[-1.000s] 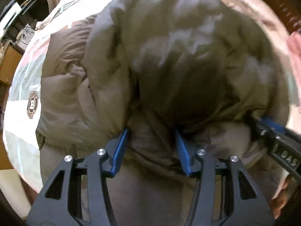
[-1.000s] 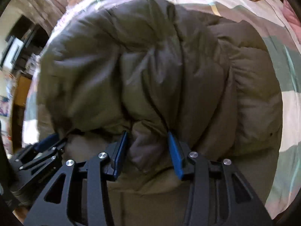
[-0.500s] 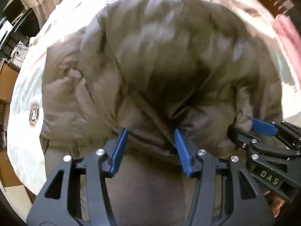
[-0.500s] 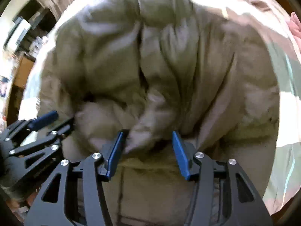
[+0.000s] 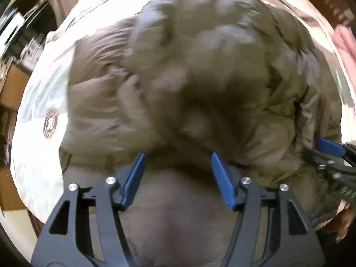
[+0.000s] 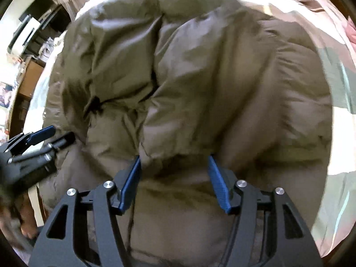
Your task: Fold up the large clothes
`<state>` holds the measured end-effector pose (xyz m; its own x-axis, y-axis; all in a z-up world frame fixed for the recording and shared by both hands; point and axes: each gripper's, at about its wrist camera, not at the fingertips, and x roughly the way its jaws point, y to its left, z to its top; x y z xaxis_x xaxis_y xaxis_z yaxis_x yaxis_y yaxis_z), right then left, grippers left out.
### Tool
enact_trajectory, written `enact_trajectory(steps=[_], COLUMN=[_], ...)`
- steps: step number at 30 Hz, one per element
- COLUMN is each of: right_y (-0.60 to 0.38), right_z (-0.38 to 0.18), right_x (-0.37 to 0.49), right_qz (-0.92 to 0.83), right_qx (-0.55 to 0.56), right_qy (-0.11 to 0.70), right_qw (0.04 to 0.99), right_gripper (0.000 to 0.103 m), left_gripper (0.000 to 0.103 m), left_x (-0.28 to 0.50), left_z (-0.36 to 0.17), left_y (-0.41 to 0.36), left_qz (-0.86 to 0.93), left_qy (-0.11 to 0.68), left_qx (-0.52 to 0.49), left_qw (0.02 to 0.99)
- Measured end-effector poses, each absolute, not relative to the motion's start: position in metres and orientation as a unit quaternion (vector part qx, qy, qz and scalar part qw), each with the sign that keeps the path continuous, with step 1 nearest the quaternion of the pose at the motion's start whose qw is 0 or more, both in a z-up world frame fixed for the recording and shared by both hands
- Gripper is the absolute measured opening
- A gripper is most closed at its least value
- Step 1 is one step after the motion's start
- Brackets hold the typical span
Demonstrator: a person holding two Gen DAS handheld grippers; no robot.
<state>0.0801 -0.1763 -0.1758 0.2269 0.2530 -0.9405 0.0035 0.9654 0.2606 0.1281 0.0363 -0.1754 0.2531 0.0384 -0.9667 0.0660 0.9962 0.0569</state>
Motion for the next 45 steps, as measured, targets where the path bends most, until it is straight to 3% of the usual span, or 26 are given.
enact_trajectory(steps=[8, 14, 21, 28, 31, 33, 36, 41, 45], right_y=[-0.212, -0.211, -0.084, 0.076, 0.121, 0.155, 0.162, 0.168, 0.135], right_z=[-0.227, -0.155, -0.106, -0.147, -0.187, -0.216, -0.246, -0.244, -0.199], right_x=[0.076, 0.095, 0.141, 0.191, 0.221, 0.245, 0.283, 0.289, 0.244], right_qz=[-0.001, -0.002, 0.156, 0.222, 0.224, 0.183, 0.144, 0.152, 0.249], right_qx=[0.077, 0.128, 0.134, -0.011, -0.028, -0.061, -0.033, -0.045, -0.007], right_qy=[0.678, 0.582, 0.512, 0.541, 0.571, 0.588, 0.604, 0.608, 0.589], right_qw=[0.731, 0.803, 0.834, 0.811, 0.789, 0.785, 0.783, 0.778, 0.769], right_gripper=[0.061, 0.061, 0.061, 0.061, 0.061, 0.061, 0.066, 0.067, 0.067], left_gripper=[0.063, 0.064, 0.064, 0.069, 0.07, 0.077, 0.08, 0.08, 0.08], left_x=[0.12, 0.106, 0.092, 0.07, 0.064, 0.06, 0.056, 0.057, 0.057], left_z=[-0.231, -0.209, -0.214, -0.216, -0.224, -0.234, -0.245, -0.246, -0.23], left_y=[0.109, 0.141, 0.171, 0.192, 0.212, 0.22, 0.221, 0.222, 0.236], left_qz=[0.089, 0.108, 0.123, 0.109, 0.112, 0.109, 0.097, 0.084, 0.085], left_qy=[0.672, 0.65, 0.68, 0.683, 0.687, 0.694, 0.698, 0.701, 0.688], left_qx=[0.078, 0.018, -0.051, -0.026, -0.02, -0.017, -0.004, 0.003, -0.031], left_qw=[0.731, 0.752, 0.721, 0.721, 0.718, 0.712, 0.709, 0.708, 0.72])
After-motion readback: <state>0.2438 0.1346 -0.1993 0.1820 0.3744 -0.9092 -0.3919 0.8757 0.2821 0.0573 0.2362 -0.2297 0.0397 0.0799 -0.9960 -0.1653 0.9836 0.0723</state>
